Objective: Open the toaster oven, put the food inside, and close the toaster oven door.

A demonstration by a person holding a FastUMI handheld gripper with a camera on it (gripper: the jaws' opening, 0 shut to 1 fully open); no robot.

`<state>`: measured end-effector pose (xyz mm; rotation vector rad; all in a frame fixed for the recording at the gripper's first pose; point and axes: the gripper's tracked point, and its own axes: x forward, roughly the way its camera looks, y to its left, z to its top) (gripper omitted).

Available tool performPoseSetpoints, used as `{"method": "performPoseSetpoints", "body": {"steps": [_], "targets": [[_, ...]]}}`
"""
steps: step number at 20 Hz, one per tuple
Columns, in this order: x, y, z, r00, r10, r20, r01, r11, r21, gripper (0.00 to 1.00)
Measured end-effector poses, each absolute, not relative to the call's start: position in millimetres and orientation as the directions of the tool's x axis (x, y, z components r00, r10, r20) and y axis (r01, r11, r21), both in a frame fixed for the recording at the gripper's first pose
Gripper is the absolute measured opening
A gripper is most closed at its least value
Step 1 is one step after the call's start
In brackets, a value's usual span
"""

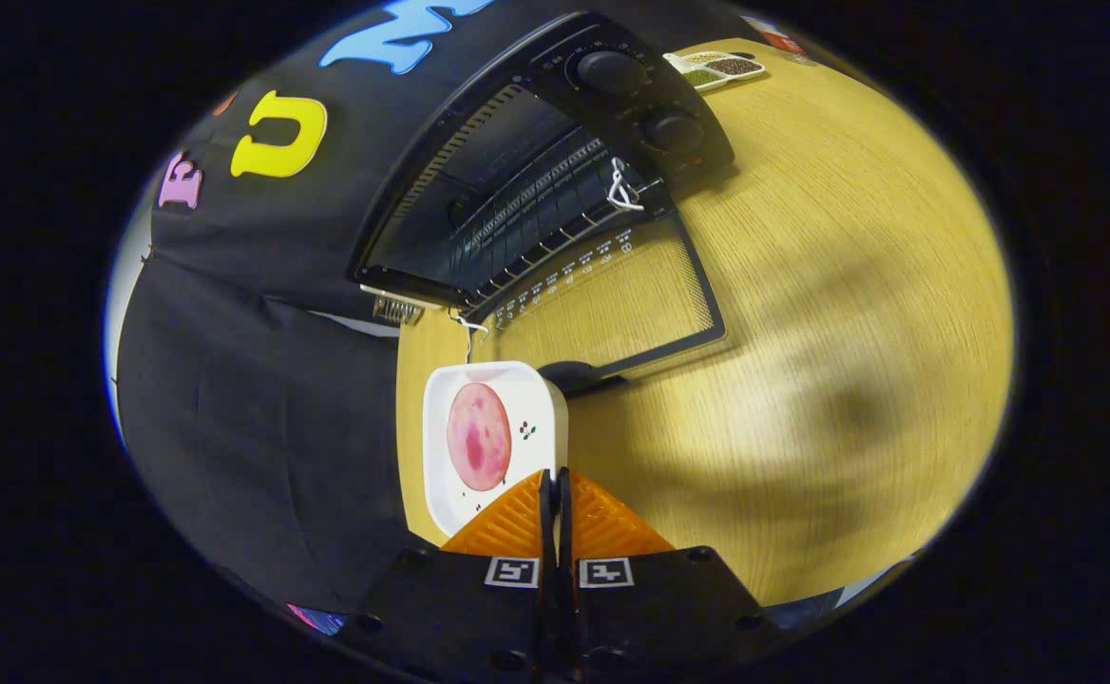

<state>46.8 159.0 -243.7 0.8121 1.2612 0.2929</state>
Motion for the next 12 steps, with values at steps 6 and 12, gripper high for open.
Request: {"method": "performPoseSetpoints", "body": {"steps": [6,12], "targets": [[91.1,162.7,-242.5,0.444,0.558,-0.701,0.355,0.609,0.71,0.01],[124.8,163.7,-251.0,0.542,0.48,-0.69,0.463,0.515,0.721,0.01]]}}
